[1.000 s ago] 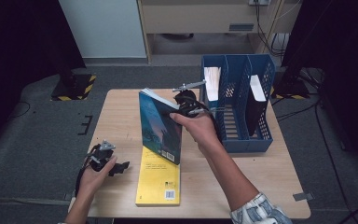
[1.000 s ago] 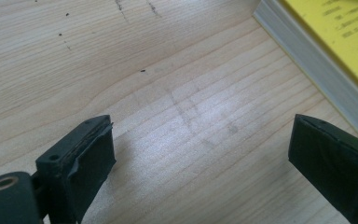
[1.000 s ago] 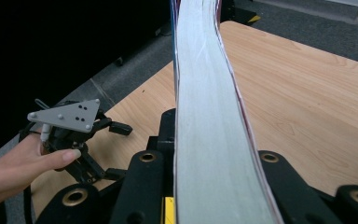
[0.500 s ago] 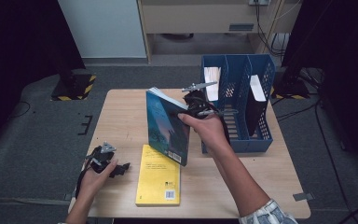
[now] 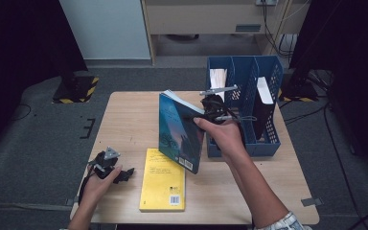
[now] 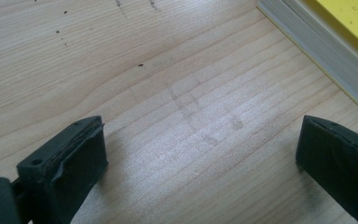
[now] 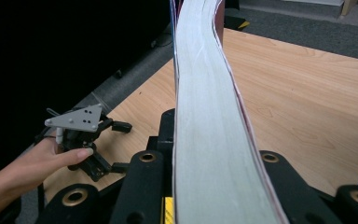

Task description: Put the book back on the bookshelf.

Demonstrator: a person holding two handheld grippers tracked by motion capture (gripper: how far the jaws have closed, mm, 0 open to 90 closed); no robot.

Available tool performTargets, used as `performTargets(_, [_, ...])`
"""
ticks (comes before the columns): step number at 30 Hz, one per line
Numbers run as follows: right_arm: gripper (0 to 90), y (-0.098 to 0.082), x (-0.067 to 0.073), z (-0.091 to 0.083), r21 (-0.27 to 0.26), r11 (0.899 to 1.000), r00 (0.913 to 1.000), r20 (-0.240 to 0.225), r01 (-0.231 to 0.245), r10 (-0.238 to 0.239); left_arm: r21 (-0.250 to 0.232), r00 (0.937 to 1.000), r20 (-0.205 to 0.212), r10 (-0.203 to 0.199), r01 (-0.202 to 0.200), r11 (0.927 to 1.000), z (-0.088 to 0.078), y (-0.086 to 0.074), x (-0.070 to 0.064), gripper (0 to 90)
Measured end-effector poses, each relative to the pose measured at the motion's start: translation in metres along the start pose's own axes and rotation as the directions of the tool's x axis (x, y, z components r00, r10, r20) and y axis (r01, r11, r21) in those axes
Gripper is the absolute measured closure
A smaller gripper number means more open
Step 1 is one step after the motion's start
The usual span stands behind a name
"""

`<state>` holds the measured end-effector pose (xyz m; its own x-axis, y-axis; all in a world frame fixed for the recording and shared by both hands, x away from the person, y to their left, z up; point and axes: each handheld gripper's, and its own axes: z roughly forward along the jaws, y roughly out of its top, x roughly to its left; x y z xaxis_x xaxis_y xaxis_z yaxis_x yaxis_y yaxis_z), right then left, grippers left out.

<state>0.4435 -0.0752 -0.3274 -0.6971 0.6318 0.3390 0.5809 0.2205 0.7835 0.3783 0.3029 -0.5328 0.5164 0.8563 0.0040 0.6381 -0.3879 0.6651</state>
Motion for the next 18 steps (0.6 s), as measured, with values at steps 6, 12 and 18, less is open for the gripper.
performTargets(6, [73.8, -0.008, -0.006, -0.010, -0.018, 0.999, 0.9994, -0.009, -0.033, 0.033, -0.003, 1.0000, 0.003, 0.002, -0.002, 1.0000, 0.000, 0.000, 0.000, 0.1])
performTargets(12, [73.7, -0.016, -0.009, -0.018, -0.021, 0.999, 0.9992, -0.001, -0.039, 0.039, -0.010, 1.0000, 0.003, 0.001, -0.001, 0.9999, 0.001, -0.001, 0.000, 0.0])
performTargets(18, [73.6, -0.023, -0.014, -0.031, -0.039, 0.998, 0.9983, 0.002, -0.058, 0.058, -0.013, 1.0000, 0.003, 0.001, -0.001, 0.9999, 0.001, -0.002, 0.000, 0.0])
